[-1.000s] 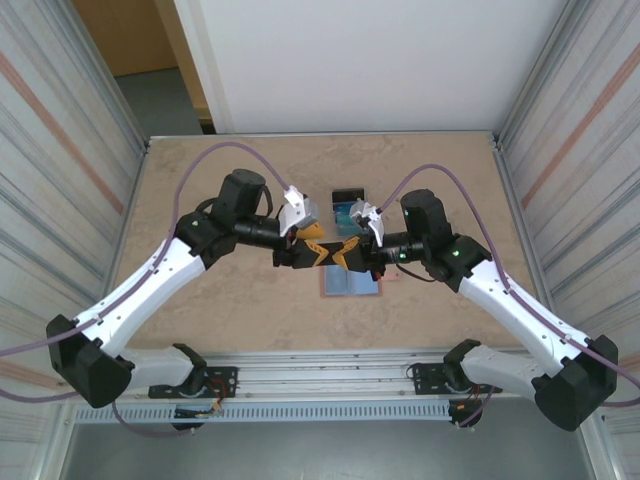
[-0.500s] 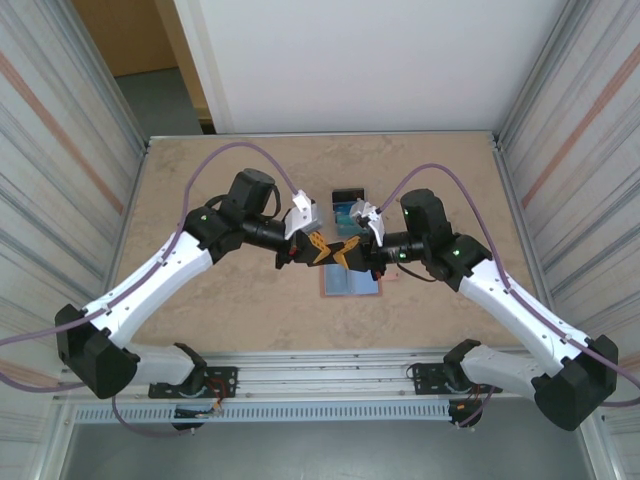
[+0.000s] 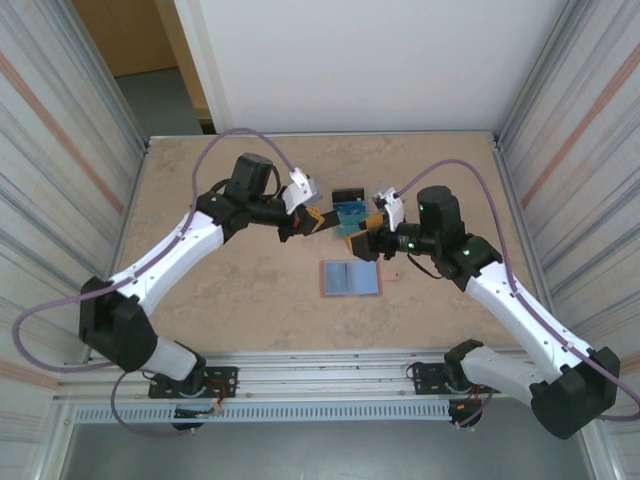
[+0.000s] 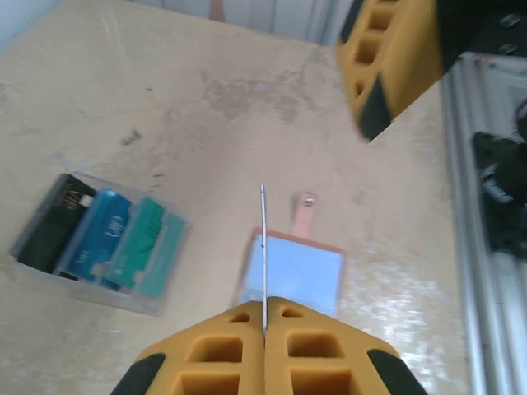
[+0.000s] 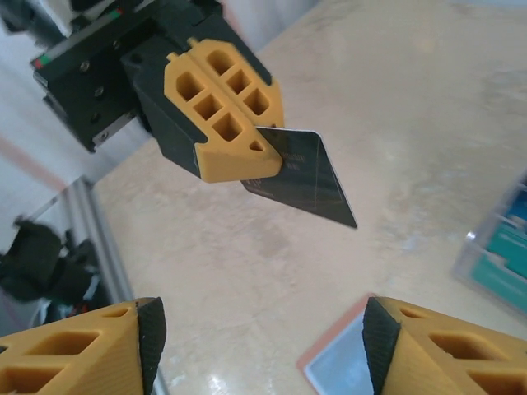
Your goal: Take the credit cards out of the card holder
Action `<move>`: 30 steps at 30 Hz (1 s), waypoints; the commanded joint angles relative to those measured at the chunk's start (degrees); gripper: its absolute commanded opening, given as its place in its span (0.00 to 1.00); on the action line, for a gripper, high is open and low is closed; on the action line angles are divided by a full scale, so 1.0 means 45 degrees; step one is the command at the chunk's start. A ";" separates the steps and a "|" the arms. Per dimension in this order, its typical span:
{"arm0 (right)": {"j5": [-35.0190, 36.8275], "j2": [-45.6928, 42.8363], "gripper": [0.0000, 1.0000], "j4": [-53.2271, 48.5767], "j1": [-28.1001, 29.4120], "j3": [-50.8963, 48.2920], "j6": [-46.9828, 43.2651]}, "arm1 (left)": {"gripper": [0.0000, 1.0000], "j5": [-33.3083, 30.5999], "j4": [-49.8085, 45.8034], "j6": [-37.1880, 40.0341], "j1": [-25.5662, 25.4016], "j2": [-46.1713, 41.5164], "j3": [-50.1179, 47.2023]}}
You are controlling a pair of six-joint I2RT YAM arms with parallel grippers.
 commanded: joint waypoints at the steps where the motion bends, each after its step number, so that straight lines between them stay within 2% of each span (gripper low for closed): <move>1: 0.2192 -0.0426 0.68 -0.0038 -0.0115 -0.0136 0.1142 | 0.00 -0.0452 0.0999 0.1151 0.0088 0.1158 0.1346; 7: 0.5024 -0.0385 0.74 -0.0690 -0.0233 -0.0160 0.2432 | 0.00 -0.0137 0.0608 0.2202 0.0391 0.4316 0.4021; 8: 0.5265 -0.0348 0.97 -0.0788 -0.0227 -0.0155 0.2571 | 0.00 -0.0176 0.0365 0.2454 0.0410 0.4831 0.4545; 9: 0.5452 -0.0303 0.99 -0.0846 -0.0236 -0.0160 0.2687 | 0.00 -0.0234 0.0155 0.2618 0.0408 0.5266 0.5011; 15: 0.6570 -0.0534 0.99 -0.0900 -0.0236 -0.0610 0.3491 | 0.00 -0.0455 -0.0314 0.3353 0.0411 0.7421 0.7022; 20: 0.7484 -0.1607 0.99 -0.1036 -0.0257 -0.0936 0.4012 | 0.00 -0.0755 -0.0855 0.3767 0.0430 0.9092 0.8526; 30: 0.7857 -0.2419 0.99 -0.1769 -0.0276 -0.0975 0.4087 | 0.00 -0.0821 -0.1055 0.4316 0.0509 1.0499 0.9747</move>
